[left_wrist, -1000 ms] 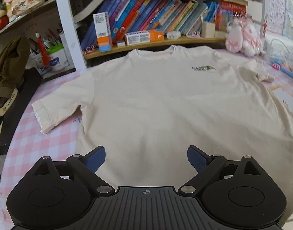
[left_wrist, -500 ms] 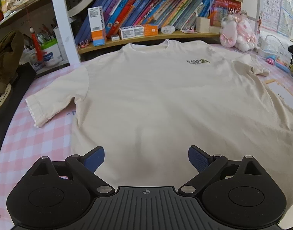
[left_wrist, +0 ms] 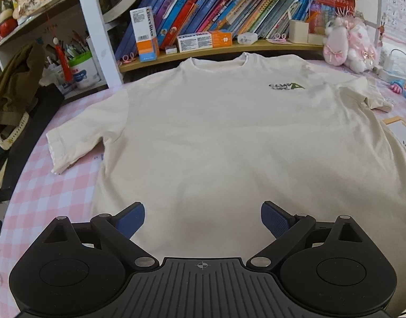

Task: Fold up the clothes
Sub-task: 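Open both grippers and smooth the cream T-shirt flat on the mat, then grasp the sleeve cuff with the right gripper and fold it onto the shirt body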

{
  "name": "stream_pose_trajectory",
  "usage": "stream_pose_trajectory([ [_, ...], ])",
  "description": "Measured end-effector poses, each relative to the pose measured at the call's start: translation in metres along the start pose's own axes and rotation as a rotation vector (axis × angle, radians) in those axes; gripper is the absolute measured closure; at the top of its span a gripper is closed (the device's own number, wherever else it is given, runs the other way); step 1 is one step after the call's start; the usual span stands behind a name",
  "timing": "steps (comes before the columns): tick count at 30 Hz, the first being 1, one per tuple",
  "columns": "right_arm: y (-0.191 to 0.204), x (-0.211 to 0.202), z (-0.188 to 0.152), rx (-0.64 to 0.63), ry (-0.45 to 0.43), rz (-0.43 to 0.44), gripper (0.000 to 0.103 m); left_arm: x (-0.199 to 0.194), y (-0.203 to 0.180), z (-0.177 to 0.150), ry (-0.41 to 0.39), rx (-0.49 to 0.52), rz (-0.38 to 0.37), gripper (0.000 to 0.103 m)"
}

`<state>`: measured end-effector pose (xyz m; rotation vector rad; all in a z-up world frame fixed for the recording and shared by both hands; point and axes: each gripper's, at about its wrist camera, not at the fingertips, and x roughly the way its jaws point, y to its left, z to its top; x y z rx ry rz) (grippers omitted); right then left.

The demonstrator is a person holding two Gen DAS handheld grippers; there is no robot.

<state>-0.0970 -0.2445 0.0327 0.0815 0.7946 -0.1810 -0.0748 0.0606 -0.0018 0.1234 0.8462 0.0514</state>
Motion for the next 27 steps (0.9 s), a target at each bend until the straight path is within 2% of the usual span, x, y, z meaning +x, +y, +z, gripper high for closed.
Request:
stream_pose_trajectory([
  [8, -0.050, 0.036, 0.029, 0.038, 0.038, 0.135, 0.001, 0.006, -0.054, 0.004, 0.006, 0.009, 0.063, 0.006],
  [14, -0.080, 0.063, 0.044, 0.076, 0.084, 0.259, 0.005, 0.006, -0.083, 0.004, 0.032, -0.049, 0.057, 0.006],
  [17, -0.092, 0.076, 0.051, 0.086, 0.101, 0.321, 0.016, 0.006, -0.094, 0.001, 0.070, -0.067, 0.079, 0.006],
  [22, -0.100, 0.096, 0.058, 0.091, 0.147, 0.411, 0.046, 0.004, -0.110, -0.007, 0.122, -0.060, 0.126, 0.006],
  [27, -0.105, 0.115, 0.065, 0.116, 0.181, 0.445, 0.048, 0.000, -0.118, -0.011, 0.149, -0.053, 0.156, 0.006],
])
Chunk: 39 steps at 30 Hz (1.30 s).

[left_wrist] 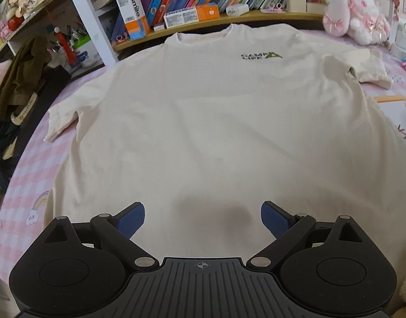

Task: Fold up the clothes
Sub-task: 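Grasp the sleeve cuff with the right gripper and fold it onto the shirt body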

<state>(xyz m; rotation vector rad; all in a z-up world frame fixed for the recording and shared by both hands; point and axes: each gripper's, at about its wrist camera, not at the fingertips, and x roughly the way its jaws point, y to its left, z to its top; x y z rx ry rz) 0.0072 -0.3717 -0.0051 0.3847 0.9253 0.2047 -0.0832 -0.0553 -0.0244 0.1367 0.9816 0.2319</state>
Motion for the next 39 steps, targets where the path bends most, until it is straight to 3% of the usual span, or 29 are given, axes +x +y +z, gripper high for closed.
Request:
stream_pose_trajectory([
  [8, -0.010, 0.012, 0.009, 0.014, 0.013, 0.030, 0.049, 0.003, 0.005, -0.007, 0.057, -0.107, 0.002, 0.007],
  [10, -0.012, 0.015, 0.011, 0.017, 0.013, 0.043, 0.056, 0.005, 0.006, -0.010, 0.077, -0.131, -0.005, 0.007],
  [16, -0.019, 0.025, 0.021, 0.069, 0.015, 0.086, 0.064, 0.005, 0.006, -0.013, 0.082, -0.163, -0.012, 0.006],
  [25, -0.053, 0.064, 0.053, 0.454, 0.026, 0.230, 0.066, 0.005, 0.005, -0.010, 0.083, -0.152, -0.002, 0.005],
  [30, -0.064, 0.077, 0.066, 0.651, 0.013, 0.241, 0.062, 0.006, 0.006, -0.008, 0.082, -0.138, -0.001, 0.005],
  [33, -0.062, 0.080, 0.069, 0.687, 0.017, 0.227, 0.063, 0.007, 0.008, -0.006, 0.074, -0.139, 0.004, 0.005],
  [35, -0.057, 0.081, 0.074, 0.659, 0.021, 0.168, 0.075, 0.008, 0.011, -0.005, 0.066, -0.145, 0.004, 0.005],
  [36, -0.053, 0.082, 0.077, 0.638, 0.023, 0.126, 0.090, 0.007, 0.013, -0.004, 0.059, -0.149, 0.002, 0.005],
  [39, -0.043, 0.078, 0.086, 0.569, -0.022, 0.048, 0.094, 0.005, 0.022, -0.003, 0.032, -0.164, -0.005, 0.005],
])
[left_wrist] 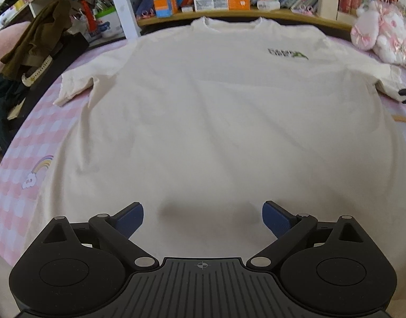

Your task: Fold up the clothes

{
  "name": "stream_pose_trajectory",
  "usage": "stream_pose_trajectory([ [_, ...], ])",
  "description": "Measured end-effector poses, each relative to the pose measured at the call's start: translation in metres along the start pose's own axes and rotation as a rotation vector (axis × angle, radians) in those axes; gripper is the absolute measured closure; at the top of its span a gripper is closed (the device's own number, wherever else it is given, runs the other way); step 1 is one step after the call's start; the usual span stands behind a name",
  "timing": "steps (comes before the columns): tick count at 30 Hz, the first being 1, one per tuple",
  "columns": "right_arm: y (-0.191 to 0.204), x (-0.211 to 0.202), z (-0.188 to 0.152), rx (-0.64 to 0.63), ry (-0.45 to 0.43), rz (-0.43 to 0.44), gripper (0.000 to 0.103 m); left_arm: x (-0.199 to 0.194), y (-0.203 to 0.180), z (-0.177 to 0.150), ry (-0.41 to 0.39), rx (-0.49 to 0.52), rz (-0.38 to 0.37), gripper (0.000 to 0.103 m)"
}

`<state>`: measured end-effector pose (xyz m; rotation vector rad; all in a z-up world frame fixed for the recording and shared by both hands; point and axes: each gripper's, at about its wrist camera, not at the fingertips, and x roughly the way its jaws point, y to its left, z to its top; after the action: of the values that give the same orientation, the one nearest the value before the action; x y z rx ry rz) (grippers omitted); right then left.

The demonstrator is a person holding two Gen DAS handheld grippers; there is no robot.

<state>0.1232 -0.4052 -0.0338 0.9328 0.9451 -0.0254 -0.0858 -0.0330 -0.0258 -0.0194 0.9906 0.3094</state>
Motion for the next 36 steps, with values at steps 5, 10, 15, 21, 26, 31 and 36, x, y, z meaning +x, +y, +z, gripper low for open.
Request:
stream_pose_trajectory([
  [5, 0.034, -0.006, 0.003, -0.167, -0.121, -0.046, 0.095, 0.003, 0.019, 0.005, -0.010, -0.042, -0.021, 0.005],
  [10, 0.111, 0.003, -0.020, -0.562, -0.204, -0.044, 0.095, 0.006, 0.038, 0.010, -0.023, -0.067, -0.020, 0.005],
  [15, 0.176, 0.032, -0.100, -1.114, -0.025, 0.027, 0.095, 0.012, 0.051, 0.012, -0.010, -0.081, -0.026, 0.005],
  [21, 0.165, 0.064, -0.148, -1.260, 0.176, 0.025, 0.067, 0.017, 0.060, 0.012, 0.007, -0.079, -0.037, 0.005],
  [26, 0.155, 0.059, -0.147, -1.182, 0.222, 0.114, 0.058, 0.023, 0.064, 0.013, 0.022, -0.092, -0.046, 0.005],
  [31, 0.165, 0.044, -0.142, -1.150, 0.179, 0.170, 0.055, 0.025, 0.063, 0.015, 0.020, -0.090, -0.056, 0.005],
  [36, 0.193, 0.068, -0.145, -1.217, 0.111, 0.074, 0.056, 0.024, 0.064, 0.015, 0.024, -0.082, -0.054, 0.005],
])
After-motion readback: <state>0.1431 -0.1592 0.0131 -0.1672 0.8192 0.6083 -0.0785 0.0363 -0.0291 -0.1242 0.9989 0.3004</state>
